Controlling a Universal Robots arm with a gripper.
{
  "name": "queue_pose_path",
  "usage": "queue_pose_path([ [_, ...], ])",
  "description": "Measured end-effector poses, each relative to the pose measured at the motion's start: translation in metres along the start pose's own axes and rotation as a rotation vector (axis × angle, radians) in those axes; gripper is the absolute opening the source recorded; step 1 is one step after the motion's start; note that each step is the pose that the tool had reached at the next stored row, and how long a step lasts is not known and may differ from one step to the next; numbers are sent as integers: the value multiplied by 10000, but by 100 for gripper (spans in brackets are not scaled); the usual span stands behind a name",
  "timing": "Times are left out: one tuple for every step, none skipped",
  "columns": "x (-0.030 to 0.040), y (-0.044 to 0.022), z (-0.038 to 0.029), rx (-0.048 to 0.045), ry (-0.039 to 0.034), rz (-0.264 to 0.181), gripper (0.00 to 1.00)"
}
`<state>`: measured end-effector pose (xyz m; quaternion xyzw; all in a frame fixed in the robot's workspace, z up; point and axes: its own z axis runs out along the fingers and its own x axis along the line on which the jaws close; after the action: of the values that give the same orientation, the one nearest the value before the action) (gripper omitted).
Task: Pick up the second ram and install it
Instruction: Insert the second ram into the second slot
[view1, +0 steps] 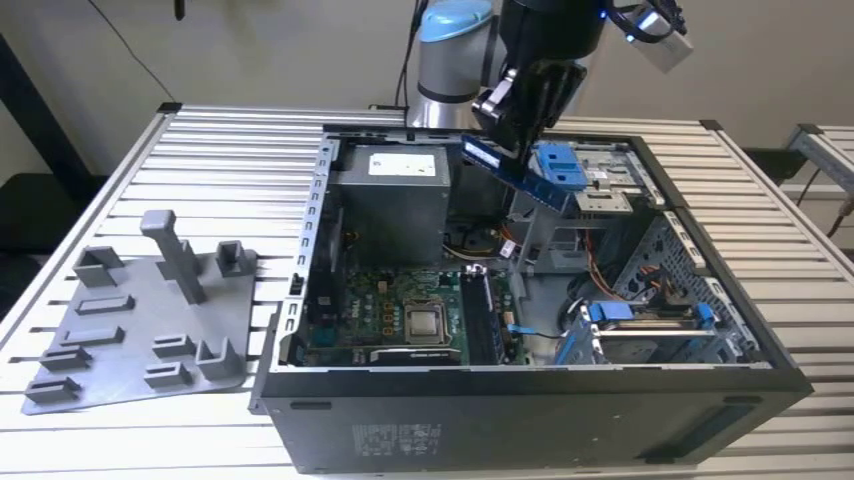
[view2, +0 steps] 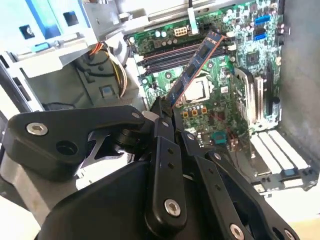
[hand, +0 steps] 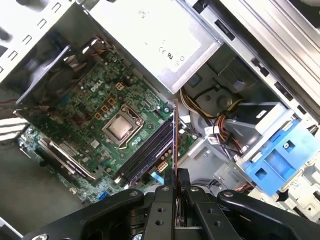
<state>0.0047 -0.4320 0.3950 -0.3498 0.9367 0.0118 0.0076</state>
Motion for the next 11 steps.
queue_pose_path([
  [0,0,0,4,-3,168,14],
  [0,0,1,7,-6,336,14],
  [0,0,1,11,-9,506,14],
  [0,0,1,15,-12,673,14],
  [0,0,2,19,-15,841,14],
  [0,0,2,22,-18,1009,14],
  [0,0,3,26,-21,1195,14],
  [0,0,3,29,-24,1354,14],
  [0,0,3,34,-26,1526,14],
  [0,0,3,39,-28,1711,14],
  [0,0,4,43,-31,1884,14],
])
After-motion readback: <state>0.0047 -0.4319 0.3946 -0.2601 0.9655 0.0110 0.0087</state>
